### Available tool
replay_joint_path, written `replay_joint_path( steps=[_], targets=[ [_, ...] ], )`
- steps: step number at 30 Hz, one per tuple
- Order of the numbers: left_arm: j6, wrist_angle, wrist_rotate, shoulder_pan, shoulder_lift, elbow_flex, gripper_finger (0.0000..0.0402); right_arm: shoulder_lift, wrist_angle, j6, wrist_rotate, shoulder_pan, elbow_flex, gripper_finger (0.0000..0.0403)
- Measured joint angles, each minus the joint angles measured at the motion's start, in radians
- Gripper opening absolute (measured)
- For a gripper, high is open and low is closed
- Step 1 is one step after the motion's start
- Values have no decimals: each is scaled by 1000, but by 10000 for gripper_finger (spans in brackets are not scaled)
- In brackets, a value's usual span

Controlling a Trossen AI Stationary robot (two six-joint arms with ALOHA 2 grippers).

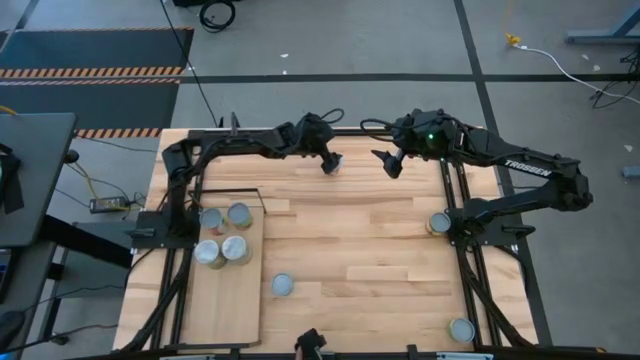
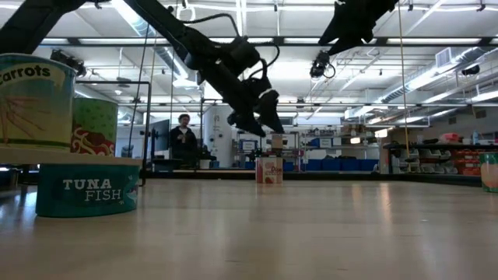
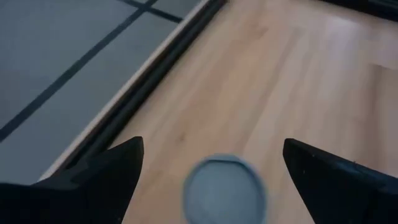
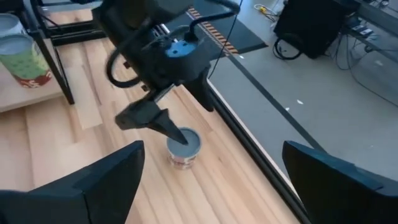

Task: Pick and place cans onto a shelf
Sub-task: Put the small white can on the shelf

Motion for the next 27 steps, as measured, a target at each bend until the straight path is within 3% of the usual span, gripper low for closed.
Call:
replay_joint_path(
  steps=[9,13,19,27],
  targets=[
    [0,-16,14,8,4,0,381,8,0,37,-4,-67,0,398],
    [-85,-18,11,9,4,0,379,35,-11,32,-6,-87,0,399],
    [-335,-52,-10,35,39,2,378,104,-23,111,-42,-102,0,399],
    [-378,-97,-69,34,104,3,378,183,30,191,-44,-109,0,399]
  ],
)
